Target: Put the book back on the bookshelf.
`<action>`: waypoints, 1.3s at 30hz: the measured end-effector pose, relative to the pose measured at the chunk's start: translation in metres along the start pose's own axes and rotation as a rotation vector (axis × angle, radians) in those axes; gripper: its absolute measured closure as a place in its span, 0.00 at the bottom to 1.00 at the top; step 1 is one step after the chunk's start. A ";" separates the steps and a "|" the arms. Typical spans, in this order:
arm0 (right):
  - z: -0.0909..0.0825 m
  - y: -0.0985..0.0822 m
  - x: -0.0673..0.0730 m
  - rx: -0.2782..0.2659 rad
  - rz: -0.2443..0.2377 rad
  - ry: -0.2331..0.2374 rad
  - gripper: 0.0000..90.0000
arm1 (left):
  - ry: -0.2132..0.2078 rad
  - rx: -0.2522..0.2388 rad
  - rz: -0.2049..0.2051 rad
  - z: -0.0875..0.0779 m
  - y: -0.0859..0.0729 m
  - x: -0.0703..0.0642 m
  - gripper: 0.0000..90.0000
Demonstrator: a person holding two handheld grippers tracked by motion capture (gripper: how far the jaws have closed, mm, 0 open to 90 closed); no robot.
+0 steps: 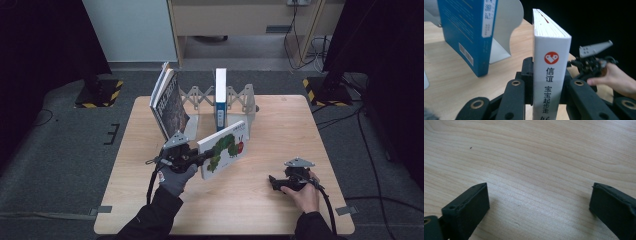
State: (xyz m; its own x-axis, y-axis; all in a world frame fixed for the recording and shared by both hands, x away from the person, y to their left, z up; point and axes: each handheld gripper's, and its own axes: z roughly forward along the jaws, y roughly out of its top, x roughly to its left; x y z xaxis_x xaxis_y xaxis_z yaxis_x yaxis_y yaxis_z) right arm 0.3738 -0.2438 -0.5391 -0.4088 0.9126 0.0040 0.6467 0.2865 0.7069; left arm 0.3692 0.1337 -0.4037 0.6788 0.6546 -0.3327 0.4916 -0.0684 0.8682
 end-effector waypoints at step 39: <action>0.000 0.000 0.000 0.002 0.002 -0.003 0.02 | 0.235 -0.169 0.038 0.073 0.031 -0.004 0.83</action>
State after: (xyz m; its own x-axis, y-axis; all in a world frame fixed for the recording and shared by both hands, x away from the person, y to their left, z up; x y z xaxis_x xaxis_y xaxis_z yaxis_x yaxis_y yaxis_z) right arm 0.3738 -0.2435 -0.5391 -0.4061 0.9138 0.0033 0.6485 0.2856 0.7055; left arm 0.4222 0.0741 -0.4022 0.5403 0.8117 -0.2217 0.3573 0.0172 0.9338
